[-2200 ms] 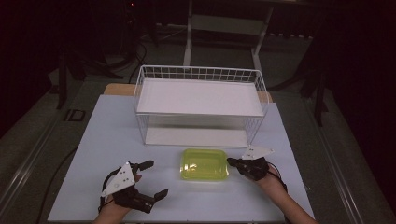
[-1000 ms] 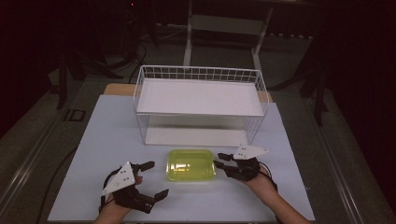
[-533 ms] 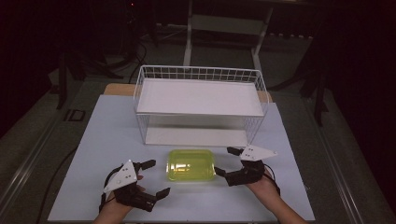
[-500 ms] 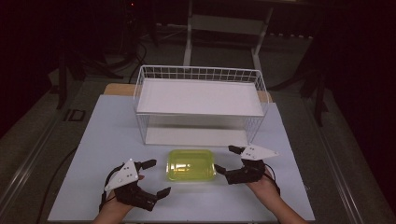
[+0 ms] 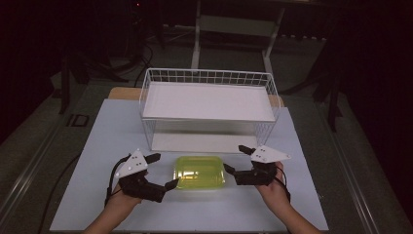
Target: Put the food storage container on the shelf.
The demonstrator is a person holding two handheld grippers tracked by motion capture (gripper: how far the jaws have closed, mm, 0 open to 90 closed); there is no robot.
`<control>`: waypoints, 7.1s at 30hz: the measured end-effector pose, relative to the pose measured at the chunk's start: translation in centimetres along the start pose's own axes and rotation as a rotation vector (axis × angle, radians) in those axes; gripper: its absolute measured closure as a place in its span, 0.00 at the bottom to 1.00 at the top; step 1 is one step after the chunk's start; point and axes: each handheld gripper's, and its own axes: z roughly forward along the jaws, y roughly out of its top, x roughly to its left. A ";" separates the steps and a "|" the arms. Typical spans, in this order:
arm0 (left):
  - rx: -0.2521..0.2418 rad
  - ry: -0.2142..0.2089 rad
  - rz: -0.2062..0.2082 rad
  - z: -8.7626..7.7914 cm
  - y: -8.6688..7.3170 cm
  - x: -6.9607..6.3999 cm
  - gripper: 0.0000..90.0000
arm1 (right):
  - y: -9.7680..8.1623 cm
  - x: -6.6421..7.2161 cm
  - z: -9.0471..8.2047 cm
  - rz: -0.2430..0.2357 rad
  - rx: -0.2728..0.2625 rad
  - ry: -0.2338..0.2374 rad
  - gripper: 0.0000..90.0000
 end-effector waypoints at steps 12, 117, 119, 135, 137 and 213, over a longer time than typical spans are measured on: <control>0.090 0.001 -0.102 2.7 0.1 1.1 0.00 | -0.1 0.5 2.0 0.126 0.074 0.042 0.14; 0.153 0.100 -0.311 6.3 2.4 2.3 0.88 | 1.9 -1.1 1.4 0.429 0.166 -0.043 0.88; 0.160 0.104 -0.304 6.8 2.4 2.6 0.88 | 1.8 -1.5 1.6 0.433 0.170 -0.050 0.88; 0.177 0.107 -0.307 10.5 1.5 4.8 0.88 | 0.1 -4.1 3.9 0.467 0.195 -0.091 0.87; 0.174 0.109 -0.310 10.7 1.5 5.0 0.88 | 0.0 -4.3 4.2 0.471 0.194 -0.098 0.87; 0.088 0.167 -0.237 9.5 0.9 5.7 0.49 | 0.2 -1.4 6.0 0.347 0.124 -0.190 0.60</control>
